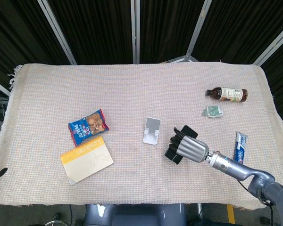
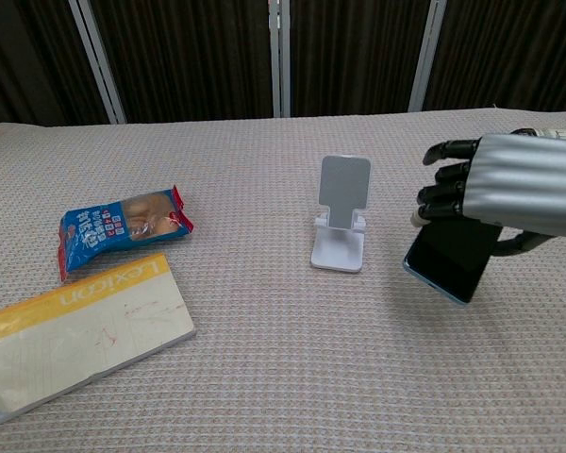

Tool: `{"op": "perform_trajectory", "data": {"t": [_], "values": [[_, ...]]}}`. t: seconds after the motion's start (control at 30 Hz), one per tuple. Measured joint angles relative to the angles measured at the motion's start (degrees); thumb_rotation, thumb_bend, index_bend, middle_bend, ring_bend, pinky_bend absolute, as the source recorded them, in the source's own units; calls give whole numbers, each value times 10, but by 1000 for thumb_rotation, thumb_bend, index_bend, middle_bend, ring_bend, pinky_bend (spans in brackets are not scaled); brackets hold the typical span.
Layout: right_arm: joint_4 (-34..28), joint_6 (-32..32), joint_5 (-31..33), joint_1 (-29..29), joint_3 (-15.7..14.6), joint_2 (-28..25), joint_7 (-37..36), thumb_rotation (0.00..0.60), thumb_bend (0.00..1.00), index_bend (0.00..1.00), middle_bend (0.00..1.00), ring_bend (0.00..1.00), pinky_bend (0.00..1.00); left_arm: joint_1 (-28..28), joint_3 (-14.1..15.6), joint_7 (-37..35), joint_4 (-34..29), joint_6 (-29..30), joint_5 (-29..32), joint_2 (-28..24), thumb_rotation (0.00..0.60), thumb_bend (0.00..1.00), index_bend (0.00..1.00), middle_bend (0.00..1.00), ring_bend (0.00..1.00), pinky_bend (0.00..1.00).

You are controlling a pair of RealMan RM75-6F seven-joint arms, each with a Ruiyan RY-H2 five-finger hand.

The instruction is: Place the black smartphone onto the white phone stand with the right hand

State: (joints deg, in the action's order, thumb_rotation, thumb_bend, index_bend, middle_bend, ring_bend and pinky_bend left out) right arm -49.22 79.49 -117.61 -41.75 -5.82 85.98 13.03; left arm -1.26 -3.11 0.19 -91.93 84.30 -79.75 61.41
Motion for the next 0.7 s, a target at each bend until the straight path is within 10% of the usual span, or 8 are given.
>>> {"op": "perform_trajectory", "data": {"t": [0.43,0.7], "values": [[-240,-104,29,-63,121,-76,405,600,117,550,565,446,173,0,0,-16,-3,-2,-2,-8,600,0,0,0,0,0],[-267,-243,61,-108,168,-41,631,600,119,549,563,430,121,-4,-5,-27,11,-19,19,-7,600,0,0,0,0,0]]}}
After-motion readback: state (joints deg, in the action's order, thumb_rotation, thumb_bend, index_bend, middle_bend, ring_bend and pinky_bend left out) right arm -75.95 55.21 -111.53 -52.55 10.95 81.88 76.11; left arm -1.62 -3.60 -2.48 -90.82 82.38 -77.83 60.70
